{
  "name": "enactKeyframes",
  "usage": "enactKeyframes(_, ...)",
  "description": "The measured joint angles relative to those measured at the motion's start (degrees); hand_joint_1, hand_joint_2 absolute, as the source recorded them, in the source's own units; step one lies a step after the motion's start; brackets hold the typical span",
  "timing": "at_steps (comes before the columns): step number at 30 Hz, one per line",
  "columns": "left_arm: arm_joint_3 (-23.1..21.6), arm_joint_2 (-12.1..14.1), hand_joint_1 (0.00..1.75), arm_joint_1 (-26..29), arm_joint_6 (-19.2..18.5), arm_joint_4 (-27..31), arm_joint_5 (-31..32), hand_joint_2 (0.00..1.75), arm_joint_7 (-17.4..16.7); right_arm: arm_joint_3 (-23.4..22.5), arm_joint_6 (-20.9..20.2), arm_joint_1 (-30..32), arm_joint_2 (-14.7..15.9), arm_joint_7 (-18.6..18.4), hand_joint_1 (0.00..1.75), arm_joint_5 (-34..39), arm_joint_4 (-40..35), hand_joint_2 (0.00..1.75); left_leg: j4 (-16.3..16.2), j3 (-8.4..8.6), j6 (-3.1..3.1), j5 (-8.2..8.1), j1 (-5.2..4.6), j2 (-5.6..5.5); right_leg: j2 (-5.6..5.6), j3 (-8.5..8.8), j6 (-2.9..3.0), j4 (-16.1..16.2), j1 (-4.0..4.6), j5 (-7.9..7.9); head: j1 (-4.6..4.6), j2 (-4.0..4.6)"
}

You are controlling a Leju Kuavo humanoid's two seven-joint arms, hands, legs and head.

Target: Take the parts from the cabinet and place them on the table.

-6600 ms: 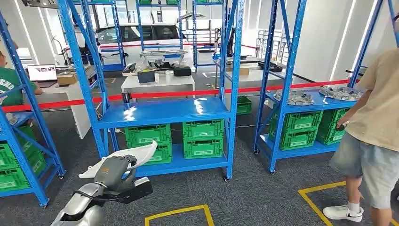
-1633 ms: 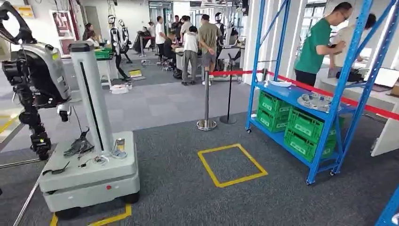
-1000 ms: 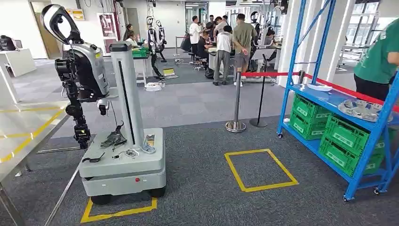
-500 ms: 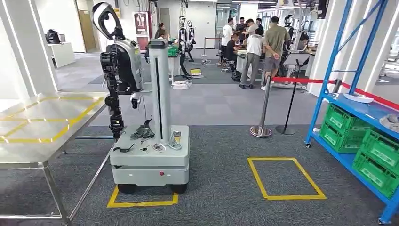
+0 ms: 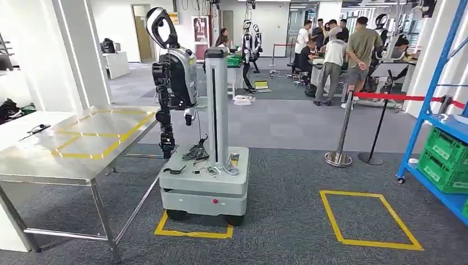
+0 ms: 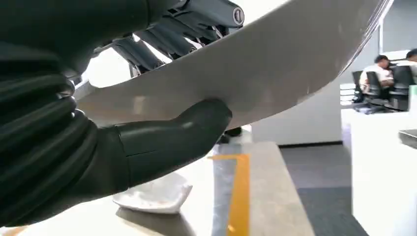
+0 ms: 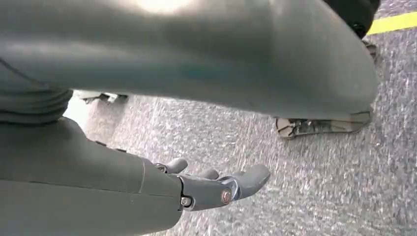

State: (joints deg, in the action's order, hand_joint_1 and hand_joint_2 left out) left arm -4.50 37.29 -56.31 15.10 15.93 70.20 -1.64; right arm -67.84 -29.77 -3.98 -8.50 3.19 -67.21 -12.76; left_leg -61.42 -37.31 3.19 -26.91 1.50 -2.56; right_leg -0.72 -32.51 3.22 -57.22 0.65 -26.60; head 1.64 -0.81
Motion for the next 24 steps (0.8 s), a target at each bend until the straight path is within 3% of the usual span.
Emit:
enactKeyframes(1, 0.0, 0.0, 1.75, -0.4, 0.0, 0.0, 0.2, 1.75, -0.4, 0.0, 0.0, 0.1, 0.0, -0.2, 0.0, 0.0, 0.0, 0.0, -3.5, -1.48, 0.2, -2.2, -0.02, 0.99, 0.74, -0.05, 0.15, 0.0, 0.0, 0.14, -0.05, 0.0)
enactKeyframes(3, 0.0, -0.1, 1.75, 0.1, 0.0, -0.1, 0.5, 1.75, -0.4, 0.0, 0.1, 0.3, 0.0, -0.5, 0.0, 0.0, 0.0, 0.0, -11.2, -4.51, 0.72, -5.52, 0.1, 1.82, 2.0, -0.18, 0.25, -0.1, 0.0, 0.03, -0.04, 0.0)
enactKeyframes(4, 0.0, -0.2, 1.75, 0.4, 0.0, -0.2, 0.6, 1.75, -0.4, 0.0, 0.1, 0.3, 0.0, -0.6, 0.0, 0.0, 0.0, 0.0, -12.7, -5.0, 0.94, -5.61, 0.22, 2.02, 2.58, -0.31, 0.22, -0.3, -0.07, -0.04, 0.0, 0.0)
enactKeyframes(5, 0.0, -0.1, 1.75, 0.6, 0.0, -0.2, 0.6, 1.75, -0.5, 0.0, 0.1, 0.3, 0.0, -0.8, 0.0, 0.0, 0.0, 0.0, -11.7, -4.32, 1.18, -4.54, 0.38, 2.26, 3.1, -0.51, 0.11, -0.6, -0.13, -0.15, -0.02, 0.0)
enactKeyframes(7, 0.0, -0.1, 1.75, 0.5, -0.1, -0.2, 0.6, 1.75, -0.8, 0.0, 0.1, 0.3, -0.2, -0.9, 0.0, -0.1, 0.0, 0.0, -4.0, 0.02, 1.71, -0.47, 0.63, 3.4, 4.17, -0.93, -0.4, -1.5, -0.43, -0.67, -0.04, 0.0)
enactKeyframes(8, 0.0, -0.1, 1.75, 0.5, -0.2, -0.2, 0.6, 1.75, -0.8, 0.0, 0.1, 0.2, -0.2, -1.0, 0.0, -0.1, 0.0, 0.0, 0.9, 2.63, 1.97, 0.7, 0.66, 5.28, 4.71, -1.17, -0.84, -2.4, -0.41, -1.15, -0.02, 0.0)
enactKeyframes(9, 0.0, -0.3, 1.75, 0.3, -0.3, -0.3, 0.6, 1.75, -0.7, 0.0, 0.1, 0.2, 0.0, -1.0, 0.0, 0.0, 0.0, 0.0, 0.9, 2.82, 1.36, -0.48, -0.03, 5.98, 5.08, -1.43, -1.33, -2.9, -0.07, -1.52, 0.02, 0.0)
enactKeyframes(10, 0.0, -0.3, 1.75, 0.4, -0.5, -0.2, 0.6, 1.75, -0.5, 0.0, 0.1, 0.2, -0.1, -1.0, 0.0, 0.1, 0.0, 0.0, 1.2, 2.77, 0.01, 0.01, 0.09, 5.12, 5.56, -1.44, -1.6, -3.2, 0.06, -1.79, -0.04, 0.0)
enactKeyframes(13, 0.0, -0.7, 1.75, 0.7, -1.2, -0.3, 0.8, 1.75, -0.9, 0.0, 0.1, 0.0, -0.1, -1.0, 0.0, 0.4, 0.0, 0.0, 1.0, 2.27, -1.08, 0.28, 0.26, 3.49, 7.02, -1.22, -2.14, -3.1, 0.14, -1.72, -0.05, 0.0)
enactKeyframes(14, 0.0, -0.9, 1.75, 0.7, -1.4, -0.2, 0.9, 1.75, -1.1, 0.0, 0.1, 0.0, -0.1, -1.0, 0.0, 0.4, 0.0, 0.0, 1.2, 2.28, -1.41, 0.48, 0.46, 3.17, 5.59, -1.23, -2.69, -3.6, -0.15, -2.26, -0.02, 0.0)
enactKeyframes(15, 0.0, -1.0, 1.75, 0.5, -1.5, -0.2, 1.0, 1.75, -1.5, 0.0, 0.1, 0.0, -0.1, -0.9, 0.0, 0.4, 0.0, 0.0, 1.2, 2.21, -1.61, 0.59, 0.49, 2.82, 3.12, -1.86, -3.07, -5.3, -0.38, -3.71, -0.04, 0.0)
enactKeyframes(16, 0.0, -1.3, 1.75, 0.4, -1.6, -0.2, 1.0, 1.75, -1.7, 0.0, 0.0, 0.0, -0.2, -0.8, 0.0, 0.4, 0.0, 0.0, 1.2, 2.08, -1.89, 0.72, 0.5, 2.45, 1.83, -3.46, -3.32, -8.7, -0.5, -5.81, -0.04, 0.0)
enactKeyframes(18, 0.0, -2.0, 1.75, 0.4, -1.8, -0.2, 1.2, 1.75, -1.6, 0.0, -0.1, 0.1, -0.2, -0.8, 0.0, 0.4, 0.0, 0.0, 1.2, 1.67, -2.19, 0.91, 0.39, 1.37, 1.18, -7.98, -3.51, -18.1, -0.55, -9.81, -0.04, 0.0)
enactKeyframes(19, 0.0, -2.2, 1.75, 0.4, -1.8, -0.3, 1.2, 1.75, -1.6, 0.0, -0.1, 0.1, -0.2, -0.8, 0.0, 0.4, 0.0, 0.0, 1.2, 1.55, -2.19, 1.0, 0.34, 0.88, 1.16, -9.07, -3.44, -20.1, -0.54, -10.04, -0.07, 0.0)
enactKeyframes(20, 0.0, -2.3, 1.75, 0.5, -1.8, -0.3, 1.3, 1.75, -1.6, 0.0, -0.1, 0.2, -0.2, -0.8, 0.0, 0.4, 0.0, 0.0, 1.2, 1.49, -2.17, 1.07, 0.32, 0.34, 1.08, -8.89, -3.23, -19.6, -0.53, -9.09, -0.04, 0.0)
enactKeyframes(22, 0.0, -2.5, 1.75, 0.5, -1.8, -0.3, 1.3, 1.75, -1.6, 0.0, -0.1, 0.2, -0.2, -0.7, 0.0, 0.3, 0.0, 0.0, 1.2, 1.48, -1.91, 1.25, 0.25, -0.77, 0.45, -5.42, -2.44, -12.6, -0.47, -4.79, -0.04, 0.0)
enactKeyframes(23, 0.0, -2.6, 1.75, 0.4, -1.8, -0.3, 1.3, 1.75, -1.8, 0.0, -0.1, 0.2, -0.2, -0.7, 0.0, 0.3, 0.0, 0.0, 1.2, 1.47, -1.75, 1.37, 0.24, -1.26, -0.95, -2.7, -1.8, -7.2, -0.31, -2.4, -0.07, 0.0)
enactKeyframes(24, 0.0, -2.8, 1.75, 0.4, -1.8, -0.3, 1.4, 1.75, -2.0, 0.0, -0.1, 0.2, 0.0, -0.7, 0.0, 0.3, 0.0, 0.0, 1.2, 1.35, -1.53, 1.49, 0.42, -1.59, -3.83, -1.02, -1.06, -3.3, -0.32, -2.11, -0.02, 0.0)
